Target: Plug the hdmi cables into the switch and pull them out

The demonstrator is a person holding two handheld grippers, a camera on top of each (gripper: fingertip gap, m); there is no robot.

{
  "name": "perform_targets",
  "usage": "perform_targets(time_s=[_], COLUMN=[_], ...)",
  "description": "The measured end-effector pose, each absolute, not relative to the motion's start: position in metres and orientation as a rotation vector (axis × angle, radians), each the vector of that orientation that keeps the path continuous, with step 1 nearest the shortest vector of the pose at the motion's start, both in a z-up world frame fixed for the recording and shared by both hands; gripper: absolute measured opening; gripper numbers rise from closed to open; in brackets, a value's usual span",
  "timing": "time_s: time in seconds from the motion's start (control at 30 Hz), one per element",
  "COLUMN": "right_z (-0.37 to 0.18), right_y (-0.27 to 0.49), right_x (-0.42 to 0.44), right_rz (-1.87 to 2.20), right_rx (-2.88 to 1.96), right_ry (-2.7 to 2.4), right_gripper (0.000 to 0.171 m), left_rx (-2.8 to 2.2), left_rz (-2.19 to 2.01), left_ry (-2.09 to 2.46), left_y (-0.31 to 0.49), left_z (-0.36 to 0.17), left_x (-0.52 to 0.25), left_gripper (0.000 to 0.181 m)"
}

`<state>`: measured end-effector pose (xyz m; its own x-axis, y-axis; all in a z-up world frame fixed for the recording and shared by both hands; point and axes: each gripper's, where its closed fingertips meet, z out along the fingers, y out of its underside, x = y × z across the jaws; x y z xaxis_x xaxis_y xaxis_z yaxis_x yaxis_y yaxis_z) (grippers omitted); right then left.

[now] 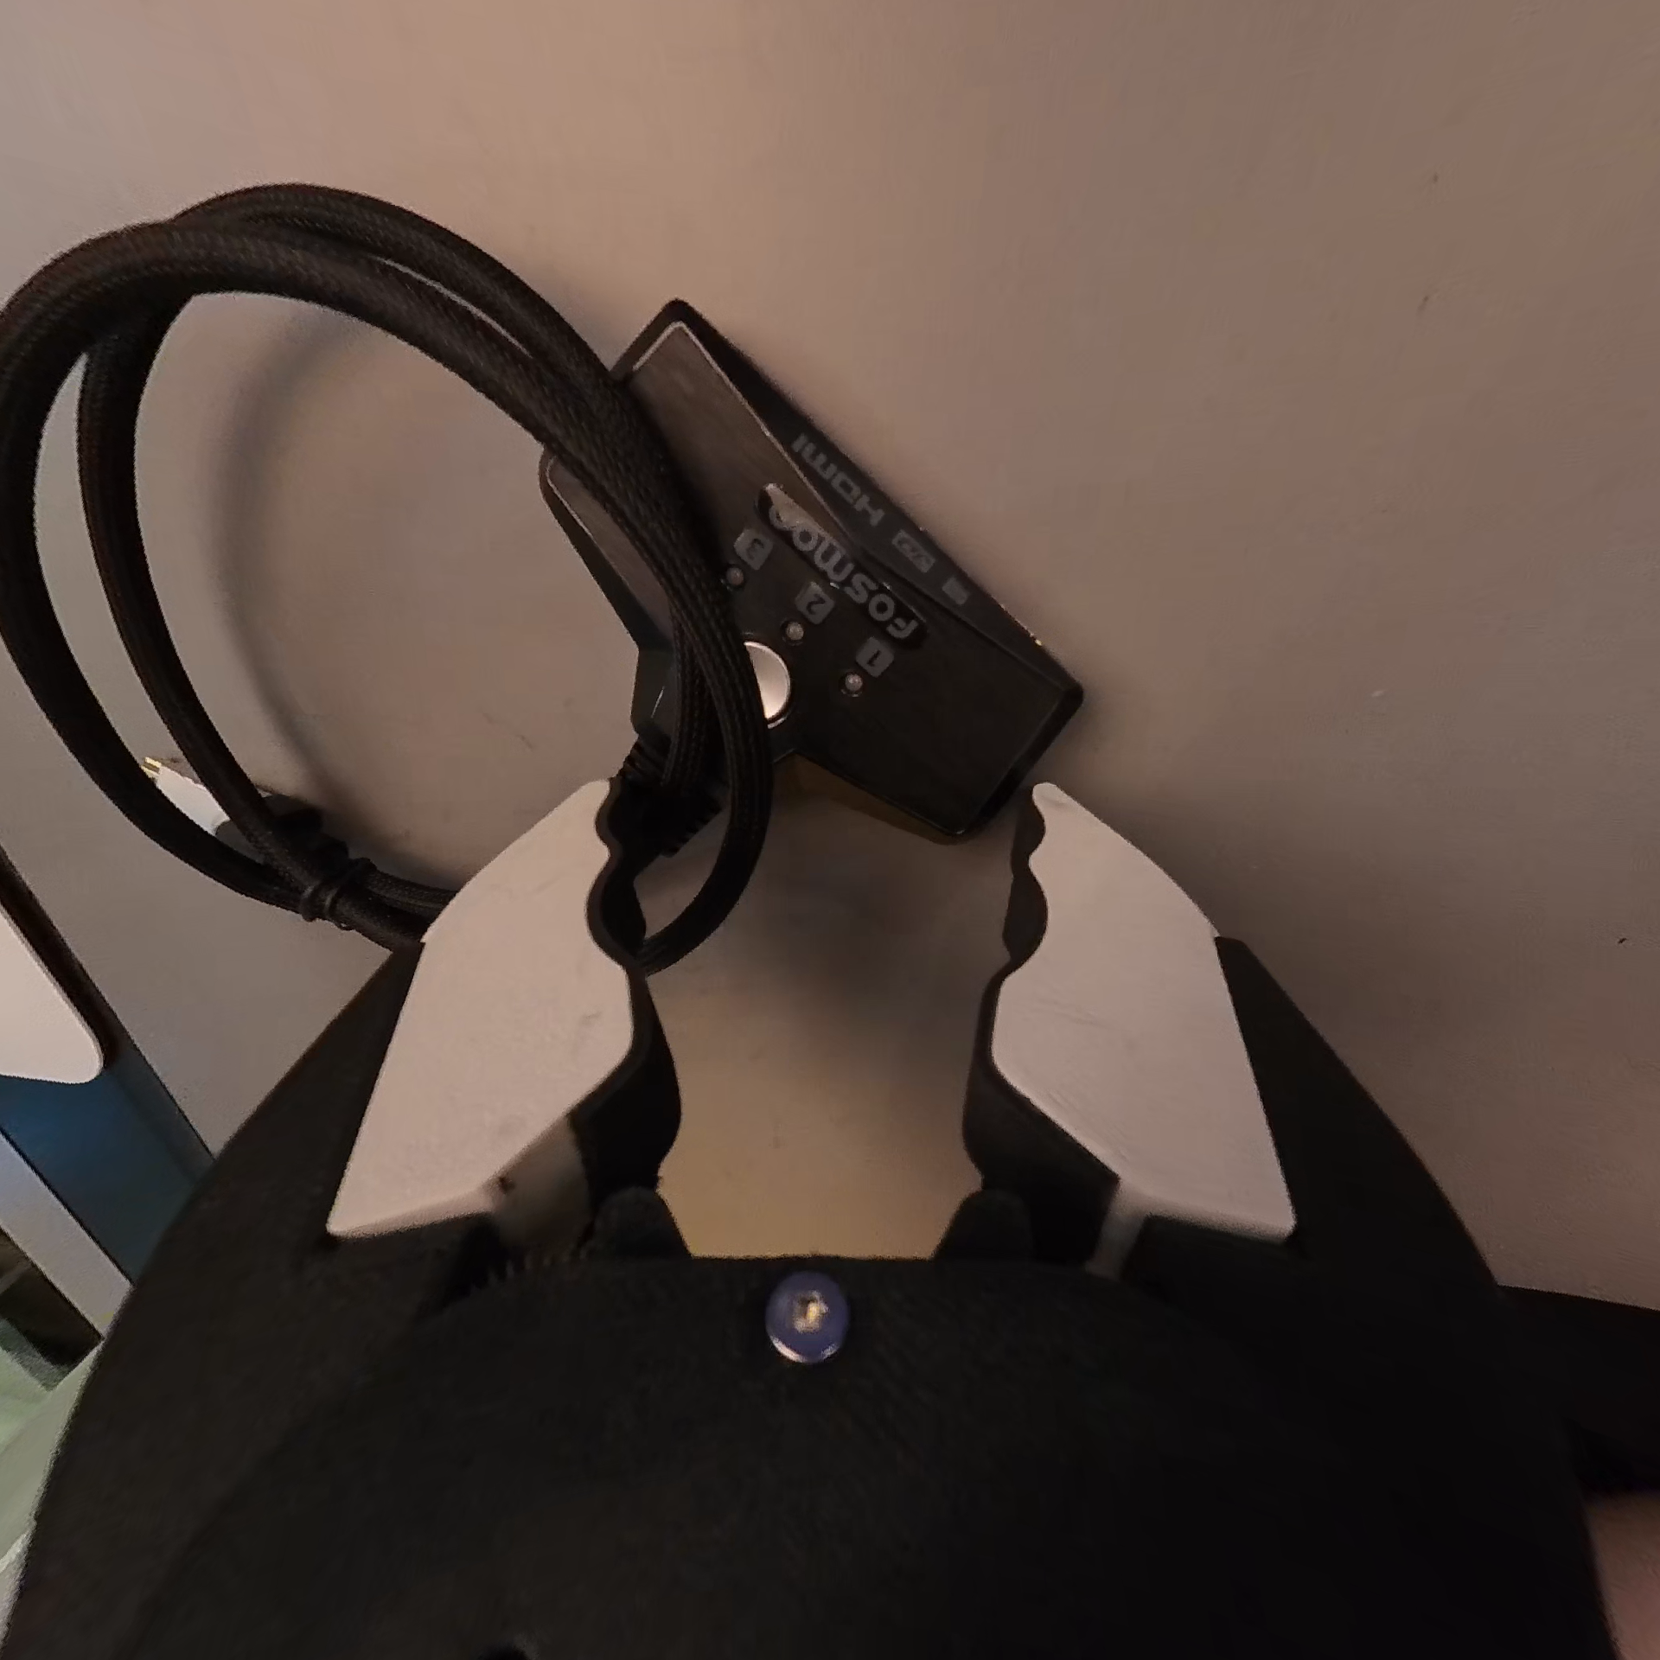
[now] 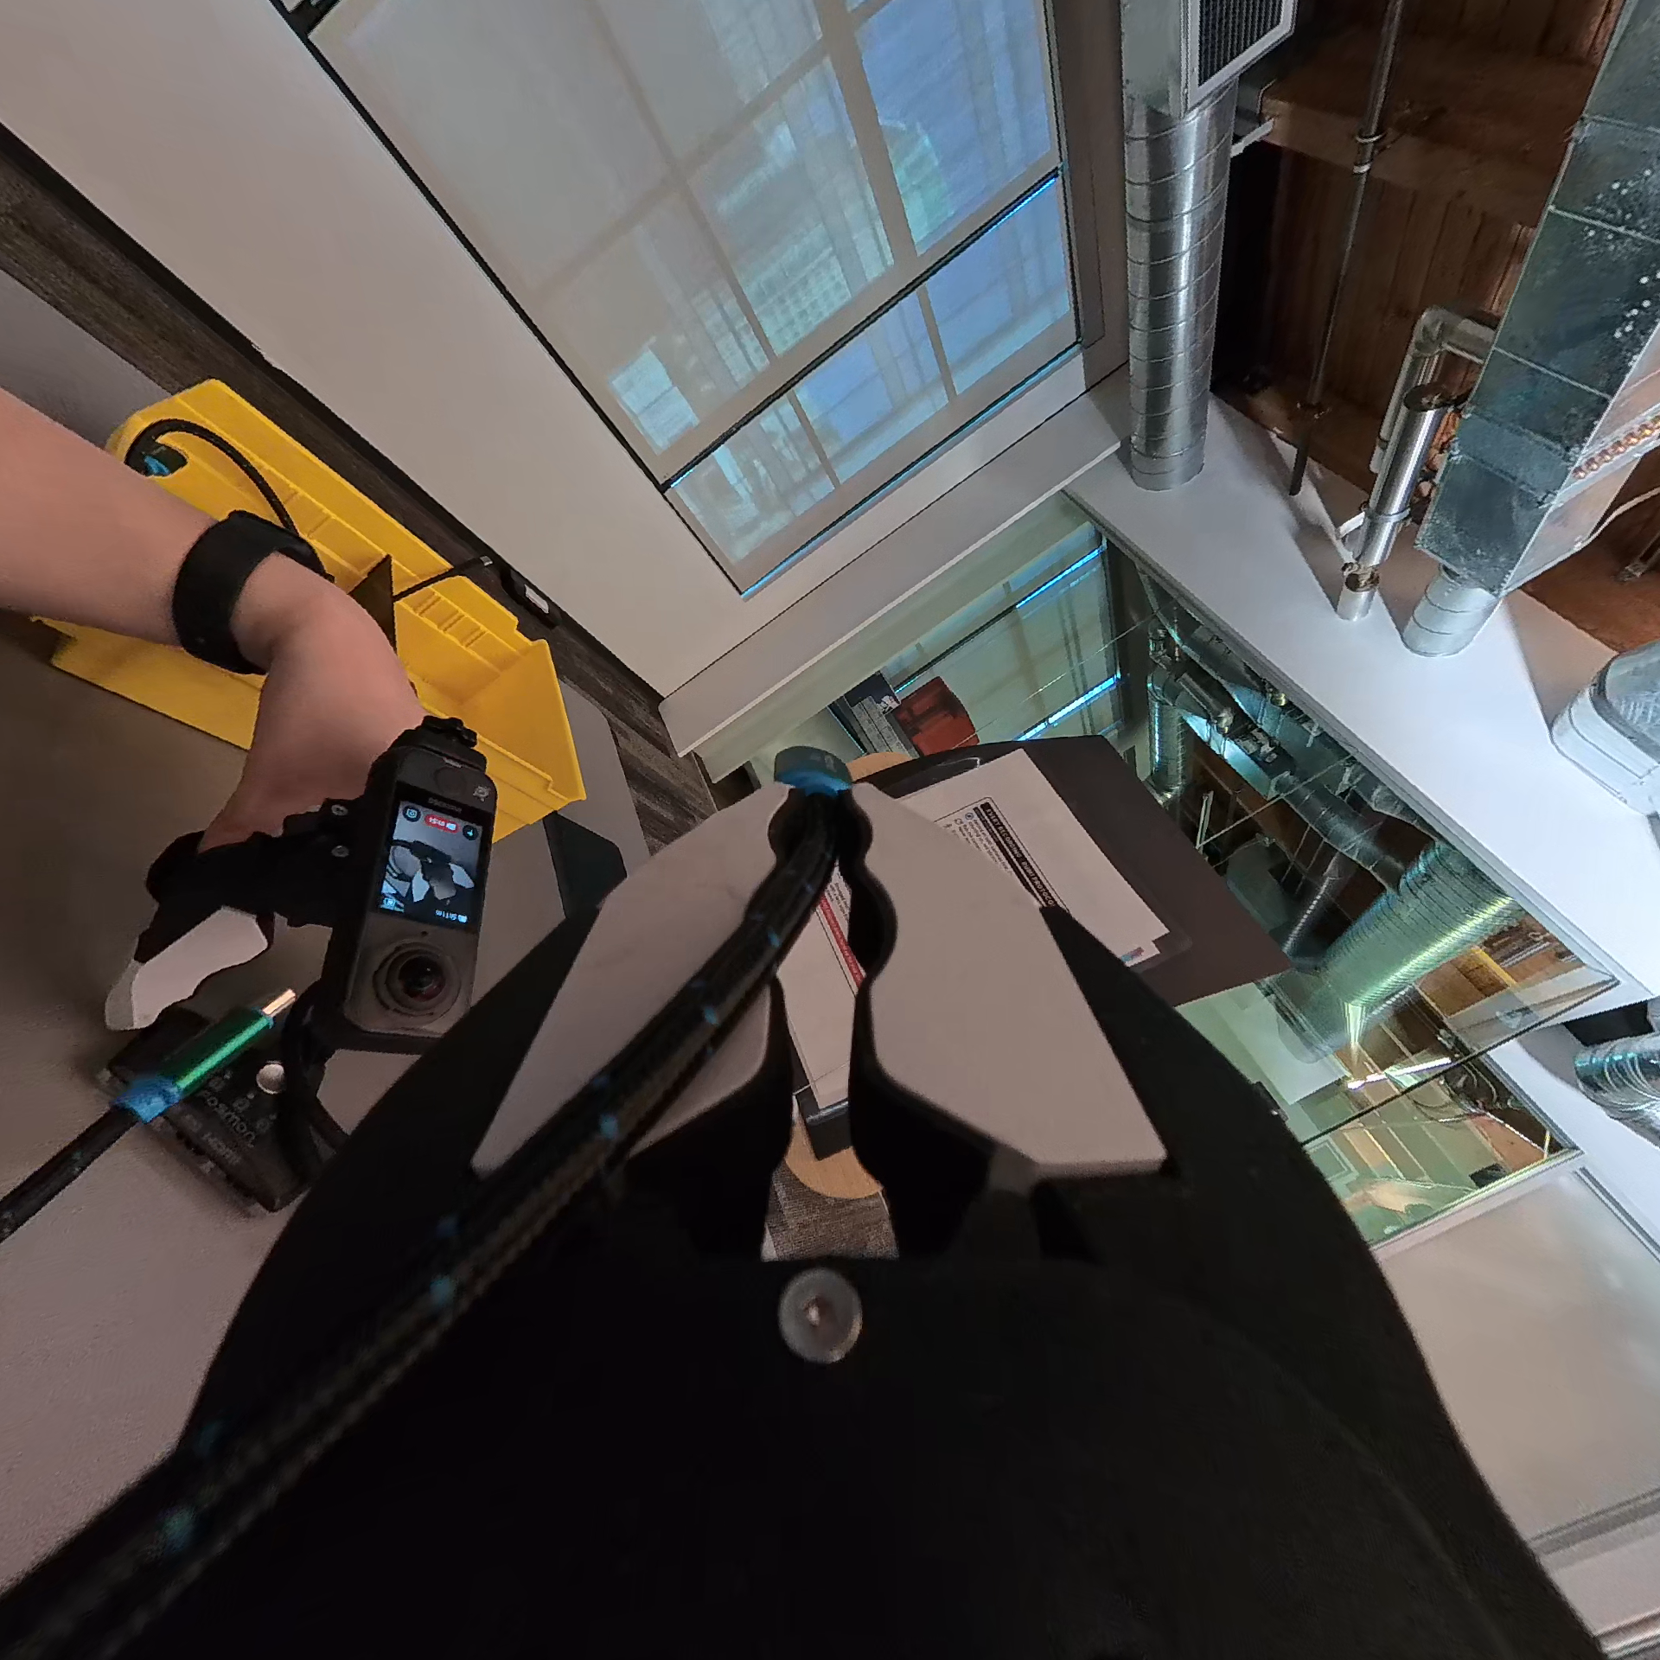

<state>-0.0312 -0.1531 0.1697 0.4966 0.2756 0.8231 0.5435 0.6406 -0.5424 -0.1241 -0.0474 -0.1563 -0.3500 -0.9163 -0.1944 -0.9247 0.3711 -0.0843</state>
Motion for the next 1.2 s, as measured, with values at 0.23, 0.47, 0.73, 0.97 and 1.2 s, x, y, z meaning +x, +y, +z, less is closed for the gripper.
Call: perform_targets(time_s=[0.23,0.47,0.73,0.97,1.2], right_z=[0.169,0.166,0.176,0.186,0.179], right_y=[-0.153,-0.16,-0.168,-0.122,-0.116], right_x=[-0.031,-0.038,-0.054,0.007,0.028], right_rz=[-0.191,-0.163,-0.334,-0.486,-0.485], right_rx=[-0.907,-0.878,-0.82,-1.269,-1.412], right_ry=[-1.079,-1.122,-1.11,-0.694,-0.556], right_gripper=[0.007,0.007,0.007,0.006,0.006], left_rx=[-1.687,-1.711,-1.743,-1.79,-1.812], left_rz=[0.06,0.053,0.003,0.015,-0.005], left_ry=[2.403,2.384,2.344,2.308,2.265], left_y=[-0.048,-0.048,-0.049,-0.048,-0.045], left_z=[-0.157,-0.157,-0.157,-0.157,-0.156], left_x=[-0.123,-0.122,-0.12,-0.116,-0.108], left_gripper=[0.082,0.083,0.086,0.085,0.083])
